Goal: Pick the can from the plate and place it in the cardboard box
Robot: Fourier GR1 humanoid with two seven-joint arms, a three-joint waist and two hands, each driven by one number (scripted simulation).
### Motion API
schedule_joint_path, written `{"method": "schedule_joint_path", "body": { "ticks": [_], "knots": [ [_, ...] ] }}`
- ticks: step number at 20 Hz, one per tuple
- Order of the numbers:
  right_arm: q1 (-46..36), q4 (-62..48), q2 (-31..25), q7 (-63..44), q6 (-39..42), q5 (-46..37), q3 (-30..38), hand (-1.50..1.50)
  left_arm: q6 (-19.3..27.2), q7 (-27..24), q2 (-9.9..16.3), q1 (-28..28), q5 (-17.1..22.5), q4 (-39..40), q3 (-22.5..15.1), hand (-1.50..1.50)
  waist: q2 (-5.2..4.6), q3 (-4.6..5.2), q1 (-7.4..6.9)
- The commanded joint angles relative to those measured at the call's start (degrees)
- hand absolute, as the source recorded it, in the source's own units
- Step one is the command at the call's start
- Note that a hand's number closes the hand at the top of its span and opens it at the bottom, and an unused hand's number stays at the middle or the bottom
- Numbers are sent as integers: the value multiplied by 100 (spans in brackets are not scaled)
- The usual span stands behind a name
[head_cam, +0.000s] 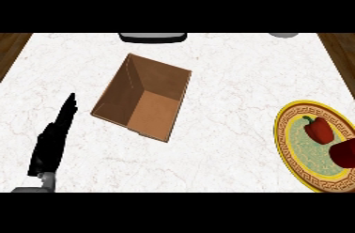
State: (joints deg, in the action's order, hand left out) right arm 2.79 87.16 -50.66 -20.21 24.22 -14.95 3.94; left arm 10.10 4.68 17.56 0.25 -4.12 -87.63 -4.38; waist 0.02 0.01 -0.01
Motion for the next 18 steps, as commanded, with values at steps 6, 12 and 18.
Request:
{"method": "schedule_joint_path", "body": {
  "ticks": [6, 12, 18],
  "knots": [
    [-208, -668, 455, 604, 109, -856, 370, -150, -180, 586, -171, 95, -230, -651, 80, 0, 2, -3, -19],
    [29, -143, 874, 440, 345, -1154, 556, -150, -503, 321, -200, 334, -183, -588, 371, 0, 5, 0, 4],
    [-8, -520, 1271, 743, 191, -1626, 586, -150, -366, 336, -413, -164, -500, -135, 468, 0, 0, -1, 9]
  ]
}}
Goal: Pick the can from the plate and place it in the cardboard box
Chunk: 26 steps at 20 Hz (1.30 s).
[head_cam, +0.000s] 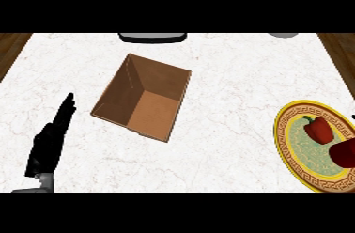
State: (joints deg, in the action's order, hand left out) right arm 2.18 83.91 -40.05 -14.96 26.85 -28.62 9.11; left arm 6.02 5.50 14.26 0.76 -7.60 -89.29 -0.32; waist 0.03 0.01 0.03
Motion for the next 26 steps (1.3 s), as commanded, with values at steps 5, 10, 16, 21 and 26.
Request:
{"method": "schedule_joint_path", "body": {
  "ticks": [5, 10, 16, 21, 26],
  "knots": [
    [-132, -245, 449, 275, -7, -560, 173, -150, -86, -88, -182, -206, -263, 332, 146, 0, -3, -1, -2],
    [-159, -934, 486, 886, -258, -971, 225, -150, -298, 84, -116, -139, -194, 19, 298, 0, -4, -2, -12],
    [33, -892, 435, 1063, -95, -1104, 318, -150, 95, 170, -597, -441, -654, 254, -23, 0, -3, -2, 22],
    [-235, -968, 576, 1194, -254, -1320, 341, 150, -508, -129, -166, -244, -169, 255, 538, 0, -3, -1, -1],
    [-344, -1102, 675, 1311, -1389, -1963, 267, 150, -396, -244, -326, -9, -260, 191, 423, 0, -5, -3, -21]
  ]
}}
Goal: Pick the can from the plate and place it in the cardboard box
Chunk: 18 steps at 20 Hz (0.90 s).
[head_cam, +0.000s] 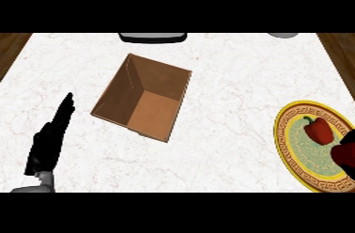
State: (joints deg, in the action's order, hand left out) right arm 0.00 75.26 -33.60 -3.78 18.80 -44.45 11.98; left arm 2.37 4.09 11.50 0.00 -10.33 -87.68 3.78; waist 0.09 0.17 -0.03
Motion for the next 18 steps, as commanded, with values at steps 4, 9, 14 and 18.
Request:
{"method": "schedule_joint_path", "body": {
  "ticks": [4, 9, 14, 18],
  "knots": [
    [-743, 124, 292, 518, -573, -664, -848, 150, -13, -110, -81, 62, -75, -45, -95, 0, -33, -19, -165],
    [-1981, -173, 557, 1491, -598, -1132, -2011, 150, -185, 45, -177, -293, -129, -78, -423, 0, -146, -38, -622],
    [-3266, -1706, 876, 2189, -1221, -1397, -2024, 150, -101, 246, -95, -57, -101, -326, -220, 0, -71, -29, -314],
    [-3845, -2215, 966, 2504, -1454, -1320, -1683, 150, -37, 197, -129, 102, -126, -326, -139, 0, -31, -21, -127]
  ]
}}
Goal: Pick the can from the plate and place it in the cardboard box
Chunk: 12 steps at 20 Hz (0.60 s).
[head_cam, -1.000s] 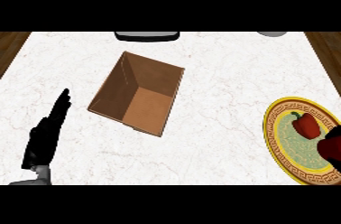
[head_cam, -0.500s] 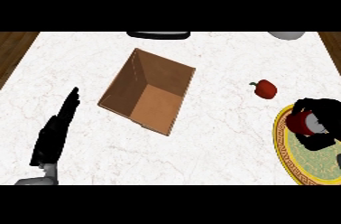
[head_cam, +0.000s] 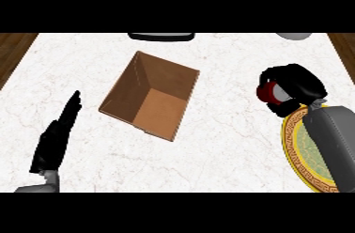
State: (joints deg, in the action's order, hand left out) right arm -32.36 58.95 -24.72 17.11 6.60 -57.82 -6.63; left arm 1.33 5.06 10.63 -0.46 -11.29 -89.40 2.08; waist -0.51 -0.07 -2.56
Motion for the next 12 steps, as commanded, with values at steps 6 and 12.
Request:
{"method": "schedule_joint_path", "body": {
  "ticks": [6, 12],
  "knots": [
    [-652, 187, 463, 1134, 624, 1391, 703, 150, 125, 61, -86, 55, 1, -1, 118, 0, 62, 6, 252],
    [-998, 840, 796, 1092, 1750, 2426, 989, 150, 89, -6, -77, 64, -60, 41, 75, 0, 70, 9, 276]
  ]
}}
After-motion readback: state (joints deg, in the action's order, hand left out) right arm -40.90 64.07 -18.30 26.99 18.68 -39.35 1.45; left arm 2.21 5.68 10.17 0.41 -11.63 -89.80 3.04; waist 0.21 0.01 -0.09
